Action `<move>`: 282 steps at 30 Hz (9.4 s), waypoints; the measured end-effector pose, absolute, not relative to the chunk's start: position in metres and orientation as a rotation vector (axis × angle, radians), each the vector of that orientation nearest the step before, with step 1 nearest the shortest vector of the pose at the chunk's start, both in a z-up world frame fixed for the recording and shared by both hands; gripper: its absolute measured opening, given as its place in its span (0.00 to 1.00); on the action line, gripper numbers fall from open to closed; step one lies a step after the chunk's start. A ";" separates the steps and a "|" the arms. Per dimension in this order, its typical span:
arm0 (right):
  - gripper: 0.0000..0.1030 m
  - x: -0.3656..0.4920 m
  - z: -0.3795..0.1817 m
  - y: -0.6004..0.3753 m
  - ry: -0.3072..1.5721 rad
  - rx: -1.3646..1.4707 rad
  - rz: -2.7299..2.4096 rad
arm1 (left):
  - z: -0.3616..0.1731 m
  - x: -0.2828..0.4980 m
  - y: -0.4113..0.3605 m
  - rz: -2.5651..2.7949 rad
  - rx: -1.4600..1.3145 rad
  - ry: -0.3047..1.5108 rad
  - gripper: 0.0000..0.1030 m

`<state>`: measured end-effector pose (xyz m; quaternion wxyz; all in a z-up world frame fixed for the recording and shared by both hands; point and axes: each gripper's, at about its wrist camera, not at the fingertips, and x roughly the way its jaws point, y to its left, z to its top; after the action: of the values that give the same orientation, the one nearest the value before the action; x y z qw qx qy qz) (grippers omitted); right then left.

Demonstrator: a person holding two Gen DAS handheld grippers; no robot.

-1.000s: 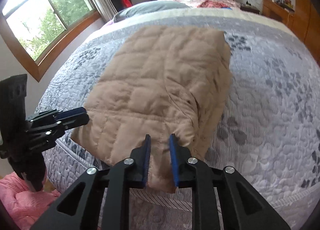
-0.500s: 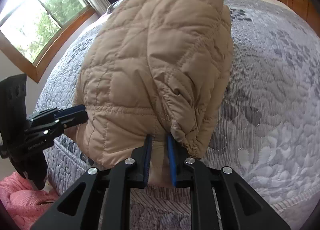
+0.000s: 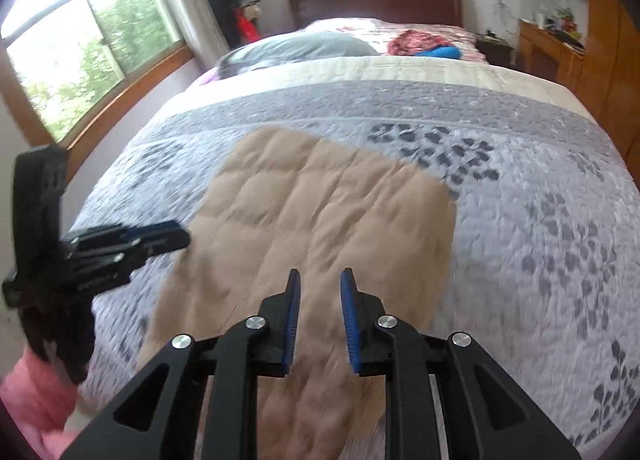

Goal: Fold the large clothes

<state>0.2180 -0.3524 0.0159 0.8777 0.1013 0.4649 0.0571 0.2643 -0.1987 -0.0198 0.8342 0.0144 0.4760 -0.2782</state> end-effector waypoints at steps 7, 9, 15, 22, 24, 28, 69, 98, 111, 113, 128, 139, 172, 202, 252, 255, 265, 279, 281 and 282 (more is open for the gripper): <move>0.20 0.254 -0.018 -0.374 1.024 0.262 0.078 | -0.040 0.284 -0.214 -0.580 0.058 1.031 0.21; 0.19 0.259 -0.029 -0.377 1.040 0.267 0.080 | -0.048 0.289 -0.216 -0.595 0.075 1.044 0.22; 0.18 0.261 -0.057 -0.384 1.061 0.318 0.101 | -0.066 0.299 -0.219 -0.605 0.084 1.067 0.22; 0.18 0.259 -0.068 -0.384 1.050 0.342 0.106 | -0.072 0.298 -0.222 -0.602 0.095 1.053 0.22; 0.18 0.257 -0.069 -0.381 1.044 0.326 0.094 | -0.073 0.297 -0.222 -0.601 0.092 1.053 0.23; 0.18 0.257 -0.070 -0.376 1.037 0.301 0.079 | -0.075 0.298 -0.221 -0.600 0.090 1.051 0.23; 0.21 0.184 -0.054 -0.338 0.959 0.288 0.176 | -0.054 0.218 -0.204 -0.582 0.132 0.954 0.22; 0.79 0.132 -0.023 -0.397 0.888 0.514 0.212 | -0.019 0.192 -0.129 -0.598 -0.005 0.957 0.73; 0.84 0.145 -0.059 -0.417 0.943 0.708 0.307 | -0.043 0.209 -0.134 -0.651 -0.059 1.043 0.82; 0.86 0.147 -0.063 -0.419 0.947 0.729 0.322 | -0.048 0.212 -0.135 -0.662 -0.070 1.064 0.82; 0.94 0.170 -0.112 -0.420 1.010 0.842 0.412 | -0.084 0.239 -0.142 -0.795 -0.201 1.162 0.89; 0.67 0.183 -0.115 -0.390 0.996 0.754 0.449 | -0.096 0.246 -0.147 -0.874 -0.268 1.122 0.73; 0.43 0.368 -0.072 -0.274 0.917 0.354 0.551 | -0.076 0.364 -0.048 -0.625 -0.259 0.841 0.56; 0.65 0.294 -0.083 -0.310 1.046 0.413 0.349 | -0.078 0.302 -0.033 -0.470 -0.164 0.933 0.73; 0.96 0.140 0.029 -0.243 0.876 0.093 0.067 | 0.037 0.129 -0.052 -0.090 0.089 0.749 0.92; 0.96 0.139 0.030 -0.243 0.874 0.097 0.069 | 0.035 0.128 -0.053 -0.091 0.093 0.757 0.92; 0.96 0.139 0.029 -0.244 0.876 0.100 0.076 | 0.033 0.125 -0.055 -0.096 0.101 0.770 0.92; 0.96 0.139 0.029 -0.243 0.880 0.100 0.076 | 0.034 0.125 -0.056 -0.102 0.105 0.778 0.92; 0.96 0.139 0.029 -0.243 0.879 0.099 0.078 | 0.033 0.125 -0.056 -0.104 0.107 0.778 0.92; 0.96 0.139 0.029 -0.243 0.879 0.099 0.078 | 0.034 0.125 -0.056 -0.105 0.107 0.778 0.92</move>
<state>0.1390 -0.2427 0.0288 0.9032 0.0478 0.4250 0.0375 0.1254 -0.0558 0.0335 0.9225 0.0520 0.3791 -0.0511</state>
